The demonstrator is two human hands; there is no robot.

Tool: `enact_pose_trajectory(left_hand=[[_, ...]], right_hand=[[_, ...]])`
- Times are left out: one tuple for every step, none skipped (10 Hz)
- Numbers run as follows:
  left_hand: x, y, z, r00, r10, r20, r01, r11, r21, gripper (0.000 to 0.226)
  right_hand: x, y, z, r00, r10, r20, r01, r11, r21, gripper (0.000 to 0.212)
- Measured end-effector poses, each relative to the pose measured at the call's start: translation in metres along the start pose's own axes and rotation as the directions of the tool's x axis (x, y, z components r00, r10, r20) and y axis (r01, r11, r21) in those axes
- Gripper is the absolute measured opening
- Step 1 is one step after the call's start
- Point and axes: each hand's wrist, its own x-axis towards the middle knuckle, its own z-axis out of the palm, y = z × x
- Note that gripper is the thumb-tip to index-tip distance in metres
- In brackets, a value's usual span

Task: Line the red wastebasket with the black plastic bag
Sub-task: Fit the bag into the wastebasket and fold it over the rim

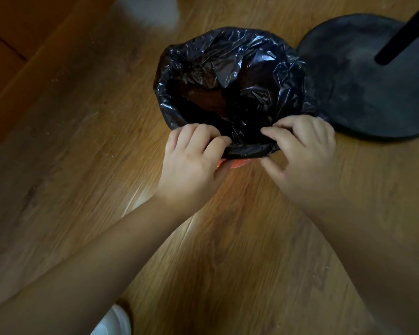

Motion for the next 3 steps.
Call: enact_pose_trajectory(left_hand=[[-0.007,0.001,-0.01,0.993,-0.066,0.102,0.066,0.998,0.005,0.049],[-0.012,0.007,-0.034,0.976,-0.167,0.139,0.172,0.985,-0.026,0.052],[-0.01,0.015,-0.069,0.951,-0.285,0.122,0.289,0.957,-0.01,0.048]], right_hand=[[-0.001,-0.006,-0.011,0.985,-0.007,0.174,-0.001,0.999,0.043,0.048],[0.005,-0.02,-0.035,0.969,0.02,0.248,-0.053,0.991,0.126,0.051],[0.016,-0.041,-0.069,0.958,0.067,0.278,-0.104,0.987,0.119,0.048]])
